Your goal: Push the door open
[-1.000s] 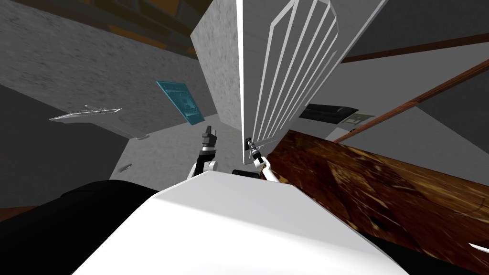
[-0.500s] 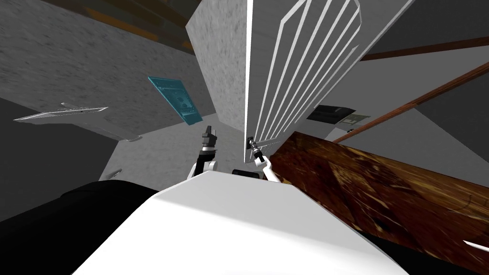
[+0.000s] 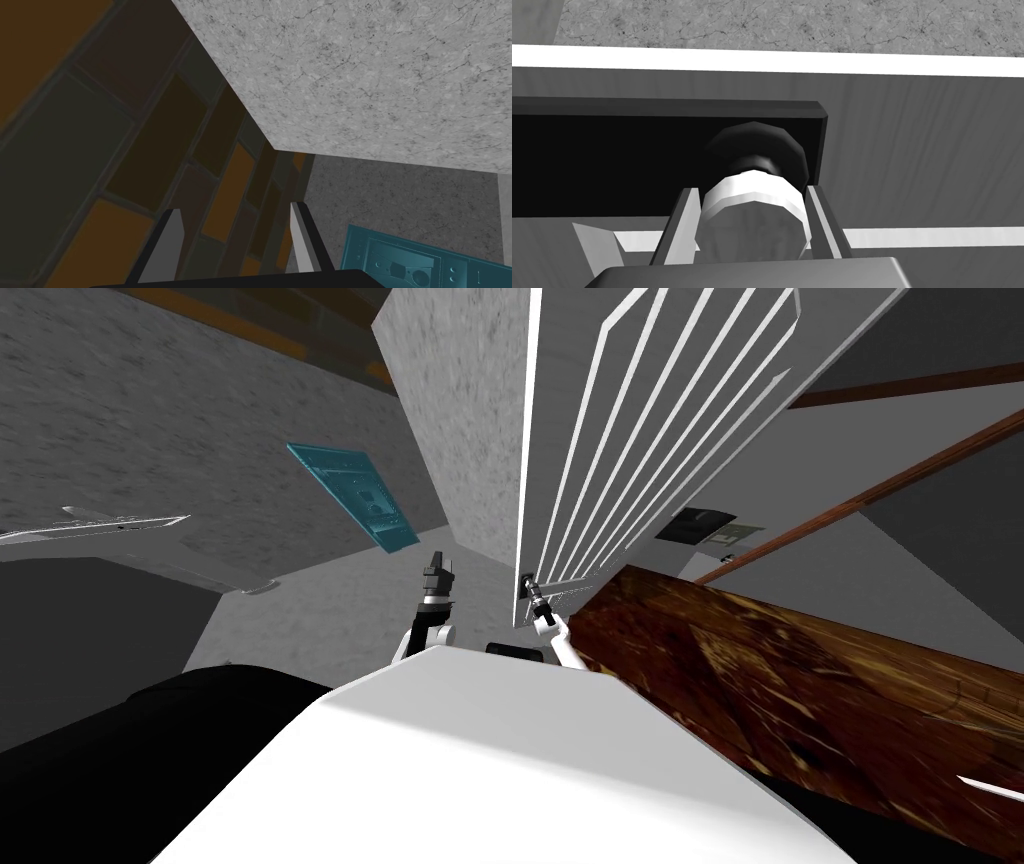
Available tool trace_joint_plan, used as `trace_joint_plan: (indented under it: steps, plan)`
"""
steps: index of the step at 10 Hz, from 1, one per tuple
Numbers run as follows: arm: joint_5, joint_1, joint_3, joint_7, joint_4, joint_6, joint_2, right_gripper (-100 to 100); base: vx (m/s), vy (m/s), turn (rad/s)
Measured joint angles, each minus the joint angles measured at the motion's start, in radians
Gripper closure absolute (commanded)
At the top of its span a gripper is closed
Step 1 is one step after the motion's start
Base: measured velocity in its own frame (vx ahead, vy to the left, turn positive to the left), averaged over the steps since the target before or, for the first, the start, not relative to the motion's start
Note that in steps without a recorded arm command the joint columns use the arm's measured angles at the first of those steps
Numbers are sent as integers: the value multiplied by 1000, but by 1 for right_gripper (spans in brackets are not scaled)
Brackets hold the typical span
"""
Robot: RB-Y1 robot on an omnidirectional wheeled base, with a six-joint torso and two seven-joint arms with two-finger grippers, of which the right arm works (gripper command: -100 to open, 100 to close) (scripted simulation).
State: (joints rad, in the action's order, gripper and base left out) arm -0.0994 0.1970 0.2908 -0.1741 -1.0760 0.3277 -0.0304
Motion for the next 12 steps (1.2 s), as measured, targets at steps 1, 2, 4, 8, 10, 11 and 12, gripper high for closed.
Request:
trace_joint_plan:
  steps: [1, 2, 4, 8, 10, 11, 12]
  plan:
    - [1, 1, -7, 2, 4, 1, -3, 100, 121, 163, -83]
    - [2, -3, -17, 8, 5, -1, -5, 100, 119, 152, -72]
    - [6, -1, -38, 13, 21, 6, -11, 100, 139, 146, -63]
    - [13, -1, -80, 24, 7, -7, -14, 100, 152, 171, -78]
    - [18, 9, -114, 35, 30, 5, -10, 100, 163, 207, -91]
    - [21, 13, -133, 41, 37, 10, -4, 100, 160, 126, -85]
    - [23, 11, -143, 43, 31, 4, 0, 100, 75, 48, -23]
